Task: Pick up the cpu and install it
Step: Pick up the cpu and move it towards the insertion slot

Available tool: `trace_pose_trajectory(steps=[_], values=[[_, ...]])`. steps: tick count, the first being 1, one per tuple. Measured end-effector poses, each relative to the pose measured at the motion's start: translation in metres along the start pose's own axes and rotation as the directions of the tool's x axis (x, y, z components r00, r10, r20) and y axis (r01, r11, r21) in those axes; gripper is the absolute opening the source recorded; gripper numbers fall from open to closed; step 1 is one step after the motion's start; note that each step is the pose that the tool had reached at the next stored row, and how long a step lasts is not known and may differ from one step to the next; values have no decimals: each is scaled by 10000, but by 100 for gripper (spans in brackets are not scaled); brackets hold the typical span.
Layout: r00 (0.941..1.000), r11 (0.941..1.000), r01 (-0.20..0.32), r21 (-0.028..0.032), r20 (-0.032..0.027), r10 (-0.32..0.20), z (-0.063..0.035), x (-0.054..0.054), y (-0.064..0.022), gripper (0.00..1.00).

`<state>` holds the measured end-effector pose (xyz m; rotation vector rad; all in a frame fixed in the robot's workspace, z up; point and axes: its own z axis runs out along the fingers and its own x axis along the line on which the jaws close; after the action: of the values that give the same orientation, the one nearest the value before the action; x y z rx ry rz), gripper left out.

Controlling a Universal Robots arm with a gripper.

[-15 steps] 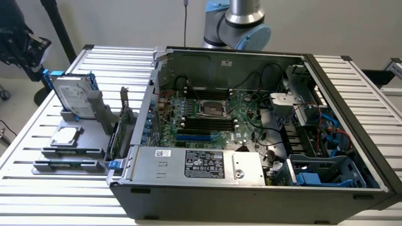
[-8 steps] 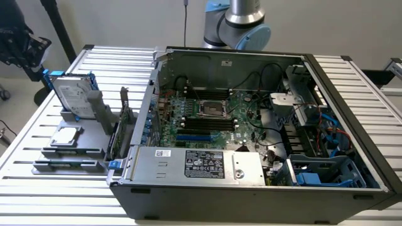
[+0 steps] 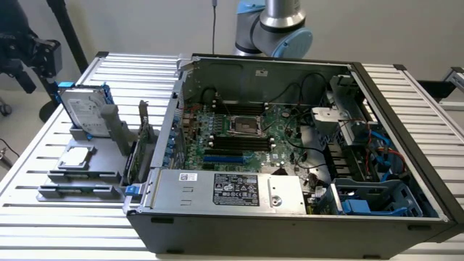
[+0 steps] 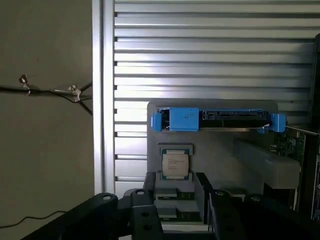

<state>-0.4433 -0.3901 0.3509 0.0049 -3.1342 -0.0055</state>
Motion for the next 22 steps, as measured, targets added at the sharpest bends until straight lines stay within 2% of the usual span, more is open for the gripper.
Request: trace_pose_trajectory(steps=[1,3,5,6,15,22], values=[[10000,10000,4,-1,2,-4,10,1,-1,47],[10000,10000,2,0,0,-2,43,2,-2,59],[10000,10000,4,1,-1,-4,79,1,-4,59],[10000,10000,4,0,0,-4,98,1,-5,65],[10000,10000,4,0,0,-4,261,0,-57,65],[10000,10000,4,0,0,-4,389,-6,-161,65]])
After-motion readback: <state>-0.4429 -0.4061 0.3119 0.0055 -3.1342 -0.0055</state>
